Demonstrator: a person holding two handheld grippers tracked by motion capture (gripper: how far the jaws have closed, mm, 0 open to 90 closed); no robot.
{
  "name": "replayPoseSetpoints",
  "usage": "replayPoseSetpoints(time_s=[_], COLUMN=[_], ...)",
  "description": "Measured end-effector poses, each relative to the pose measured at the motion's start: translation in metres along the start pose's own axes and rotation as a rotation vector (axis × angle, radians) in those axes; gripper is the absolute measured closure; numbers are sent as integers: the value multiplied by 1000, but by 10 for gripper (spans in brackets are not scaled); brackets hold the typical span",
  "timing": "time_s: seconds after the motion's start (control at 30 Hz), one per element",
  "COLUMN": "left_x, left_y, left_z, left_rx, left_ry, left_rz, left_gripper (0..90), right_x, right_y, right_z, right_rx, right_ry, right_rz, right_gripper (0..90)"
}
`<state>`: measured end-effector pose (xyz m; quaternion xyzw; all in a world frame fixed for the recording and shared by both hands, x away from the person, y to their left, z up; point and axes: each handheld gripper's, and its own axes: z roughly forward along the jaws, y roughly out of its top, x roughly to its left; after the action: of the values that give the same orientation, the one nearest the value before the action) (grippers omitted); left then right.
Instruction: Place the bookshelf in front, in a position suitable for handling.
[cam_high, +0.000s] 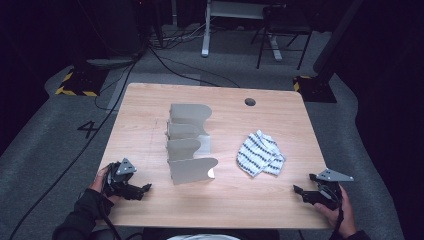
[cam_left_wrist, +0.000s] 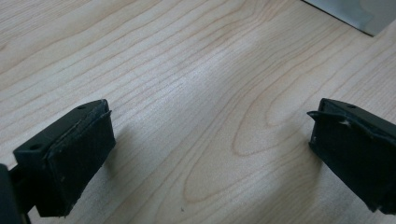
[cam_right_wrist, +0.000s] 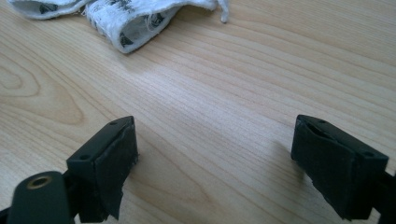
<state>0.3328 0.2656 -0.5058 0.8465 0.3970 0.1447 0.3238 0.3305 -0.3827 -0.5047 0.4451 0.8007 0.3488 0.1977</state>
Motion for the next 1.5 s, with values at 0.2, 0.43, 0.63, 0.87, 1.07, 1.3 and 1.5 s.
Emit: replayPoseSetpoints(time_s=[0.2,0.43,0.63,0.87,1.07,1.3,1.5], left_x=[2,-1,-6,-9,-13,-18,-26], left_y=[2,2,2,0,3,7,14], left_z=[1,1,0,-2,-3,-4,-6], left_rx=[7,0,-15,-29,-8,-6,-43], left_ry=[-18,-8,2,-9,2,17,-23], left_rz=[22,8,5,8,7,39,56], left_gripper=[1,8,60,134,164,220,236], right_x=[0,-1,-1,-1,-1,-3,-3], right_y=[0,0,1,2,4,5,5], right_z=[0,1,1,2,3,3,1], right_rx=[7,10,10,18,22,38,24], right_ry=[-9,-11,-11,-9,-15,8,20], right_rz=[10,14,16,14,19,-4,-16], right_gripper=[113,104,103,97,93,95,179])
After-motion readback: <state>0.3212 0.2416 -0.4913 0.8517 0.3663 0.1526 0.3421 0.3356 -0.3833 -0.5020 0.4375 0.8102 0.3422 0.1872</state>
